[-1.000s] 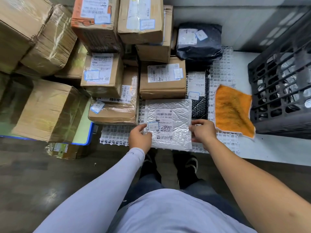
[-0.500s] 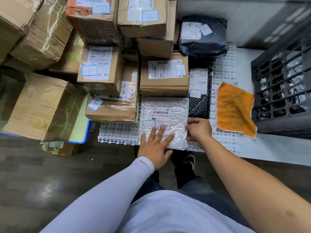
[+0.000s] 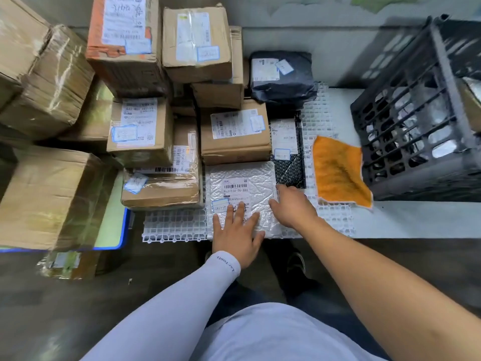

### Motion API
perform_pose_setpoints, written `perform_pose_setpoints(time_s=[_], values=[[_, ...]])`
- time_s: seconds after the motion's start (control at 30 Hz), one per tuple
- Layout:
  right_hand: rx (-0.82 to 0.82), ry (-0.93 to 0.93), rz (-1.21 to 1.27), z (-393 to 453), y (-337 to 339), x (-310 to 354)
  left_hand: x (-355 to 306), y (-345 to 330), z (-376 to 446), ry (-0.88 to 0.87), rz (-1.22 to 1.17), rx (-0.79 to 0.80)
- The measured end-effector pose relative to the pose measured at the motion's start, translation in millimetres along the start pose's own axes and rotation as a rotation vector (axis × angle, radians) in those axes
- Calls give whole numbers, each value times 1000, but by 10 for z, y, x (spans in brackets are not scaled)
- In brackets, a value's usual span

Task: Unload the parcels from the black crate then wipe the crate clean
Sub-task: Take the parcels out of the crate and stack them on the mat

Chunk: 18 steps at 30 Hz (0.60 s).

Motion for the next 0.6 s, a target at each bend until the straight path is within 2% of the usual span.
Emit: perform_pose_setpoints(time_s=[0.23,0.6], values=[[-95,316,-324,-170,404,-89,-447,396,126,120,-21,-120],[-214,502,-355,-347,1344,-489,-1284,1187,46,297,11,-330]])
Point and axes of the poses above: each hand's wrist, its own z-axis towards the middle knuckle, its own y-axis out of the back of the hand, x = y × z, the point moved 6 cm from there along z, towards the middle knuckle, and after that the axes turned 2 degrees about -y, right-handed, at the moved point
